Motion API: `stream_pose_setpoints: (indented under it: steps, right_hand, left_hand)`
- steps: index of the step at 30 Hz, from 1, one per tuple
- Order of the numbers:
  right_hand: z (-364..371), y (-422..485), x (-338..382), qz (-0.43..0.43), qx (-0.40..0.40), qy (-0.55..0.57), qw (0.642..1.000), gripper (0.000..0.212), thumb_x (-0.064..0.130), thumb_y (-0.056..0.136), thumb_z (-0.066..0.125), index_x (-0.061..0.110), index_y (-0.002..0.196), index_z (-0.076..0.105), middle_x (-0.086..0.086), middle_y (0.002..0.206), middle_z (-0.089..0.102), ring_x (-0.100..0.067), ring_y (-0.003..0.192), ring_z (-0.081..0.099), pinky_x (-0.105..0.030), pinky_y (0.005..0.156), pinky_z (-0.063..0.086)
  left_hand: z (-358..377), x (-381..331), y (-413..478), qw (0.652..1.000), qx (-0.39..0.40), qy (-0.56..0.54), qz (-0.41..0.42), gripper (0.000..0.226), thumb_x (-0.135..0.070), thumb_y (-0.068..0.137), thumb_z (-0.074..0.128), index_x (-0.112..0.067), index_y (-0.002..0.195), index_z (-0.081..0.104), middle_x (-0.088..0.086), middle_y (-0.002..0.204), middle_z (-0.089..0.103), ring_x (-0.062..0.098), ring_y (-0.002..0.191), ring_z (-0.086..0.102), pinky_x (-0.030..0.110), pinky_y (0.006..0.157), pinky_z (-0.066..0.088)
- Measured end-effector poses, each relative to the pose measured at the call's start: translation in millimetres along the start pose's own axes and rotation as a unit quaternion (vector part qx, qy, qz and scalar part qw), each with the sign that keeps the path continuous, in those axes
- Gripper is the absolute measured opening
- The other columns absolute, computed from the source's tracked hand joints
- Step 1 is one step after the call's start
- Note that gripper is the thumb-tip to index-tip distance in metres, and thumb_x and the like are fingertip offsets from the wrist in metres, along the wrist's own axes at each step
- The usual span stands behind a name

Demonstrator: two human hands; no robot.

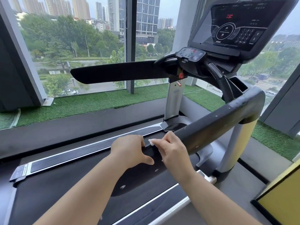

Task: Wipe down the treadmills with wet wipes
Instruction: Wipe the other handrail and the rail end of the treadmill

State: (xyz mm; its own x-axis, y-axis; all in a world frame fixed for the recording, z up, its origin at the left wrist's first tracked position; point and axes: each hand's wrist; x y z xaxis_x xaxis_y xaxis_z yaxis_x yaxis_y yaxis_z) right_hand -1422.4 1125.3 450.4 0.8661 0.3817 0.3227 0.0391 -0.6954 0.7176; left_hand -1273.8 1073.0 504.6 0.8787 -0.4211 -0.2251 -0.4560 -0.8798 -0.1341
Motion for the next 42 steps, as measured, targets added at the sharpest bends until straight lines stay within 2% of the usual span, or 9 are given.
stream_pose_setpoints:
  steps: [8,11,13,17,20,23,29,34,42]
  right_hand:
    - [-29,10,-57,0.050,-0.024,-0.090,0.994,0.015,0.004,0.084,0.063,0.006,0.093,0.075,-0.004,0.072,0.046,-0.024,0.060,0.054,-0.039,0.056,0.054]
    - [-38,12,-56,0.111,-0.075,-0.052,0.990,0.015,0.004,0.084,0.070,0.010,0.096,0.075,0.004,0.073,0.041,-0.013,0.062,0.049,-0.015,0.064,0.049]
    - [-29,13,-35,0.077,-0.066,-0.015,0.995,0.014,0.009,0.085,0.070,0.012,0.097,0.075,0.005,0.072,0.042,-0.010,0.060,0.047,-0.005,0.063,0.040]
    - [2,5,-13,0.006,0.005,-0.029,1.000,0.020,0.018,0.090,0.059,0.030,0.078,0.070,0.013,0.069,0.035,-0.009,0.063,0.040,-0.028,0.060,0.040]
    - [-5,5,-27,-0.008,0.013,-0.036,0.999,0.021,0.018,0.091,0.053,0.012,0.088,0.073,0.005,0.072,0.039,-0.014,0.061,0.044,-0.032,0.056,0.046]
    - [-21,12,-47,0.016,0.018,-0.062,0.998,0.015,0.010,0.087,0.059,0.010,0.092,0.073,-0.003,0.071,0.043,-0.021,0.058,0.049,-0.037,0.054,0.051]
    - [-30,16,-29,0.106,-0.053,0.017,0.993,0.018,0.027,0.087,0.062,0.019,0.098,0.075,0.014,0.073,0.045,-0.009,0.064,0.052,-0.006,0.064,0.040]
    - [3,10,2,0.023,0.006,0.023,0.999,0.025,0.030,0.087,0.054,0.017,0.085,0.075,0.000,0.067,0.050,-0.018,0.060,0.051,-0.028,0.059,0.044]
    - [-19,23,-47,0.016,-0.003,-0.085,0.996,0.004,0.009,0.078,0.072,0.012,0.080,0.074,-0.002,0.065,0.046,-0.020,0.053,0.049,-0.031,0.052,0.048]
  left_hand:
    - [0,2,-2,1.000,-0.002,-0.023,0.004,0.062,-0.064,0.066,0.071,-0.029,0.114,0.055,-0.011,0.110,0.060,0.013,0.103,0.056,0.030,0.085,0.049]
    - [-1,1,0,1.000,0.006,-0.018,0.012,0.063,-0.065,0.066,0.071,-0.028,0.114,0.055,-0.011,0.109,0.059,0.013,0.103,0.056,0.031,0.084,0.049]
    - [-2,-4,4,0.999,0.004,-0.035,0.018,0.064,-0.068,0.065,0.070,-0.028,0.112,0.053,-0.012,0.107,0.056,0.012,0.101,0.055,0.031,0.084,0.049]
    - [-1,-20,12,0.999,-0.028,-0.036,0.020,0.059,-0.065,0.063,0.071,-0.026,0.104,0.054,-0.011,0.100,0.053,0.013,0.096,0.057,0.029,0.075,0.048]
    - [2,-19,14,1.000,-0.009,-0.010,0.005,0.061,-0.065,0.063,0.072,-0.027,0.107,0.057,-0.011,0.098,0.058,0.014,0.097,0.057,0.029,0.078,0.049]
    - [3,-15,13,1.000,-0.005,-0.017,0.001,0.063,-0.068,0.062,0.071,-0.029,0.110,0.056,-0.012,0.102,0.058,0.013,0.101,0.056,0.028,0.081,0.048]
    - [0,-16,14,1.000,0.000,-0.028,-0.004,0.062,-0.069,0.061,0.072,-0.029,0.106,0.056,-0.013,0.100,0.058,0.013,0.098,0.056,0.027,0.079,0.048]
    - [3,-17,14,1.000,-0.010,-0.016,-0.018,0.048,-0.064,0.059,0.073,-0.026,0.074,0.050,-0.009,0.079,0.058,0.015,0.080,0.057,0.025,0.061,0.039]
    - [5,-14,11,0.999,-0.015,-0.045,-0.023,0.063,-0.071,0.058,0.072,-0.031,0.104,0.055,-0.014,0.097,0.057,0.012,0.095,0.054,0.026,0.077,0.047]
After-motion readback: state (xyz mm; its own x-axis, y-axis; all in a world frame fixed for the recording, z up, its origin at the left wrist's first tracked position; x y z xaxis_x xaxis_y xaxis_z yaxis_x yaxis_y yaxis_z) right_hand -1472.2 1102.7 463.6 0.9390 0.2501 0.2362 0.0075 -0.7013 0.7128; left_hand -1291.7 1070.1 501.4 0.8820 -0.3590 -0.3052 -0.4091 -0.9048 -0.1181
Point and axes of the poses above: each hand's wrist, its own y-axis towards the middle knuckle, its own z-axis out of the palm, x = y × z
